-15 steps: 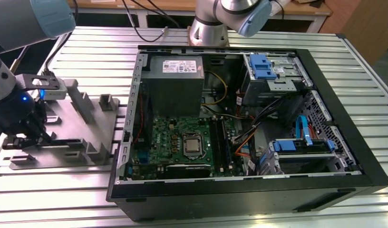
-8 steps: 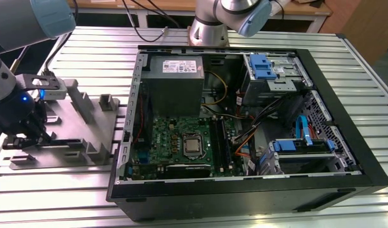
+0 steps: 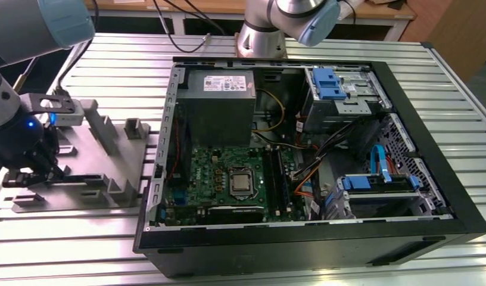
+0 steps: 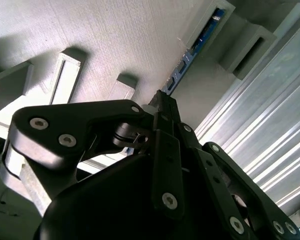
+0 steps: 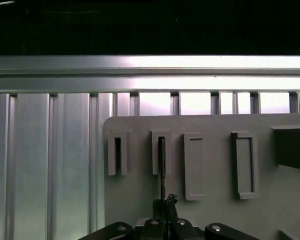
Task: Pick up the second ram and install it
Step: 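Pick up the second ram and move it above second insertion slot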
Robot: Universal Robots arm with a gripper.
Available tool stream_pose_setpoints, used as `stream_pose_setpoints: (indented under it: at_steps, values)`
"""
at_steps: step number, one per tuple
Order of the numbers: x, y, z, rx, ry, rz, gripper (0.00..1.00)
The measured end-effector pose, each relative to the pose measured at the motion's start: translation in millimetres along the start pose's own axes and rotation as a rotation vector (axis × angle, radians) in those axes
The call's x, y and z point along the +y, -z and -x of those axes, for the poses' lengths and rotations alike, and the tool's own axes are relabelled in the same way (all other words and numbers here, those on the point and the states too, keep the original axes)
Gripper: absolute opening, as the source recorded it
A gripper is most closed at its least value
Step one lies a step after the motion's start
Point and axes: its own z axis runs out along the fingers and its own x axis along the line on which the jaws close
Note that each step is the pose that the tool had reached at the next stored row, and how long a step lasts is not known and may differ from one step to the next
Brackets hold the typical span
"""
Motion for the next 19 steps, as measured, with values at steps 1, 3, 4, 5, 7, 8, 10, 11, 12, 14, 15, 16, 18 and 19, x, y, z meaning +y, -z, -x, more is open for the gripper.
stream_pose_setpoints:
  at_steps: [1,3,4,5,7,8,10,11,12,14,15,16,18,19]
  values:
    - [0.0,0.0,0.0,-0.0004,-0.013,-0.0003,0.11]
    - [0.0,0.0,0.0,-0.0007,-0.022,-0.0006,0.11]
    - [0.0,0.0,0.0,-0.0007,-0.023,-0.0006,0.11]
    - [0.0,0.0,0.0,-0.0007,-0.022,-0.0006,0.11]
    - [0.0,0.0,0.0,-0.0001,0.0,0.0001,0.11]
    - [0.0,0.0,0.0,0.0005,0.018,0.0005,0.11]
    - [0.0,-0.1,0.0,0.0014,0.055,0.0013,0.11]
    - [0.0,-0.1,0.0,0.0016,0.065,0.0015,0.11]
    - [0.0,-0.1,-0.1,0.0018,0.067,0.0016,0.11]
    - [0.0,0.0,0.0,0.0019,0.068,0.0017,0.11]
    - [0.0,-0.1,0.0,0.0018,0.068,0.0016,0.11]
    - [0.0,0.0,0.0,0.0019,0.067,0.0016,0.11]
    - [0.2,7.3,0.2,0.0018,0.067,0.0016,0.11]
    - [0.3,9.3,0.2,0.0018,0.067,0.0016,0.11]
